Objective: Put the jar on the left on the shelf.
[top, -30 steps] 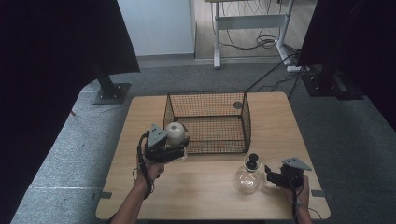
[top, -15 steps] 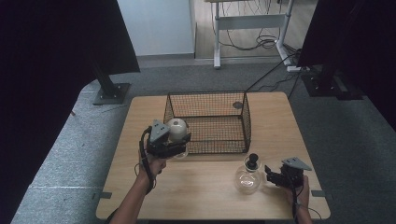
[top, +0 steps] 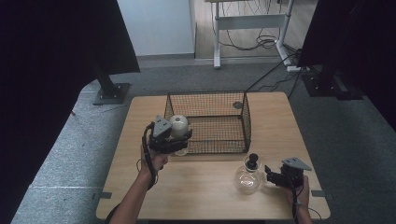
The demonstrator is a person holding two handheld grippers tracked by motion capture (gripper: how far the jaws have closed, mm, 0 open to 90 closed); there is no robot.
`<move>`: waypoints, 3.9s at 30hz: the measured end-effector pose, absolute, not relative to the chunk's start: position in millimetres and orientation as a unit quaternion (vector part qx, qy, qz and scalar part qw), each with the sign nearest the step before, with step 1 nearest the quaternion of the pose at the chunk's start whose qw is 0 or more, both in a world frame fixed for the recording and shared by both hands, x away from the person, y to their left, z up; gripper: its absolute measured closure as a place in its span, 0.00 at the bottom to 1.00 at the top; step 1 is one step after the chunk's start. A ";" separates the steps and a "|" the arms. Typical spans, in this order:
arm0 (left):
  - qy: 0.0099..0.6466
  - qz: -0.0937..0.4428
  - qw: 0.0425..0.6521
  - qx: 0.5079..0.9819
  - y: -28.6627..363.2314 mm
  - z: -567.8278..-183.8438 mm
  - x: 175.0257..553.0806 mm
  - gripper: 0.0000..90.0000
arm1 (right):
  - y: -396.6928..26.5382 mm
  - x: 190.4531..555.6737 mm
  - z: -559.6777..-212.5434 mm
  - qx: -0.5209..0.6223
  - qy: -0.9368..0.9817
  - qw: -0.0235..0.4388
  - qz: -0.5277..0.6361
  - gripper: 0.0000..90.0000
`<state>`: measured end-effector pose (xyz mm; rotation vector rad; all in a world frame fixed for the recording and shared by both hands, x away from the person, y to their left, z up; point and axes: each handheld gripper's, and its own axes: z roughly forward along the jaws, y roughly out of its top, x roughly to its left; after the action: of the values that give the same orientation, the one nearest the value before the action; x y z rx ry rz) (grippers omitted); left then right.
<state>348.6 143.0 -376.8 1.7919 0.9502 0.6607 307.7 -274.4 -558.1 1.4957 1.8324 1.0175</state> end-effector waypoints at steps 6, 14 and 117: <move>0.392 0.273 0.481 0.735 143.0 -375.9 354.6 0.30 | -274.4 307.7 -558.1 0.558 0.683 0.280 0.379 0.13; 0.396 0.276 0.479 0.733 142.3 -375.2 363.3 0.30 | -274.6 307.7 -558.1 0.558 0.683 0.279 0.380 0.13; 0.464 0.248 0.380 0.761 99.0 -455.6 456.2 0.30 | -273.8 307.6 -558.1 0.556 0.685 0.280 0.379 0.12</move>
<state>456.2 99.0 -455.6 1.9432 1.1848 0.6344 307.6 -273.8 -558.1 1.4919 1.8356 1.0152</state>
